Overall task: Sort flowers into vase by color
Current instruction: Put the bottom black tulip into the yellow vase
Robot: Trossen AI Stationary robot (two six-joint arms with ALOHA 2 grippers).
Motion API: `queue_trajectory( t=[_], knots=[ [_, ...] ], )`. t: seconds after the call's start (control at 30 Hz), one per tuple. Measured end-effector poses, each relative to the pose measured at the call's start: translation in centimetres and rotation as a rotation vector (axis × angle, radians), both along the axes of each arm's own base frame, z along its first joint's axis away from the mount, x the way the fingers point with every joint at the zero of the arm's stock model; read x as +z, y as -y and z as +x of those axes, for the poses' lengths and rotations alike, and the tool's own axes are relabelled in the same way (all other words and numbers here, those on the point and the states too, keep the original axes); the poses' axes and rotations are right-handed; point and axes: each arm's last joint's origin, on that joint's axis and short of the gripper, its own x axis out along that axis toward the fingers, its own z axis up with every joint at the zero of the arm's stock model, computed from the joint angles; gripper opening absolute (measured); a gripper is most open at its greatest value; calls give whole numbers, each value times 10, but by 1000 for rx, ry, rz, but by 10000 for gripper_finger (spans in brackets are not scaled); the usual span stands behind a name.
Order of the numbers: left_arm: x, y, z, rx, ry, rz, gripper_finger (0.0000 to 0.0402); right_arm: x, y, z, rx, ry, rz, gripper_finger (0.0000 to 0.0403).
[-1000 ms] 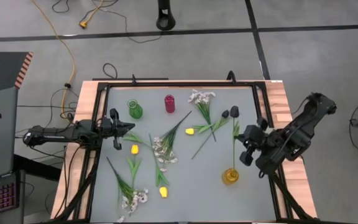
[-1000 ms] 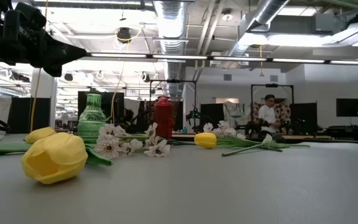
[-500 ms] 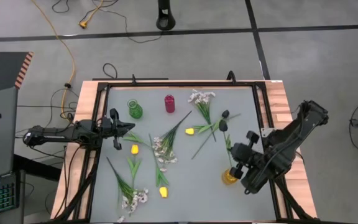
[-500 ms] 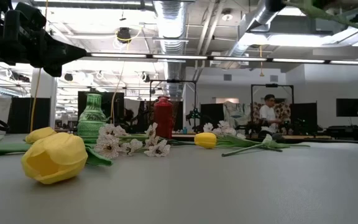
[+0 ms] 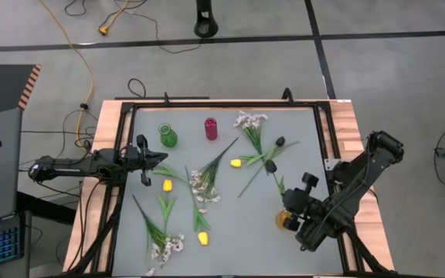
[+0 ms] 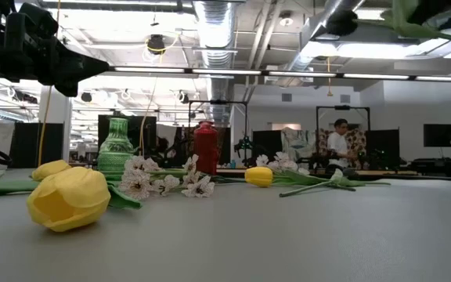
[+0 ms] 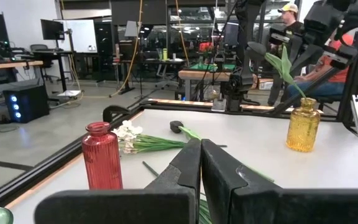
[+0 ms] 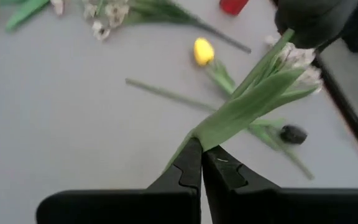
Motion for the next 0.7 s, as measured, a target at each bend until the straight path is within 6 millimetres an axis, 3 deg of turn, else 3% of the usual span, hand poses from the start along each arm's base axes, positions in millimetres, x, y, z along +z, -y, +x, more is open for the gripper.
queue_trajectory(
  t=[0.37, 0.7],
  knots=[
    [0, 0, 0, 0, 0, 0, 0, -2, 2, 1, -16, -70, 63, 41],
    [0, 0, 0, 0, 1, 0, 0, 1, 3, 3, -22, -78, 77, 104]
  ],
)
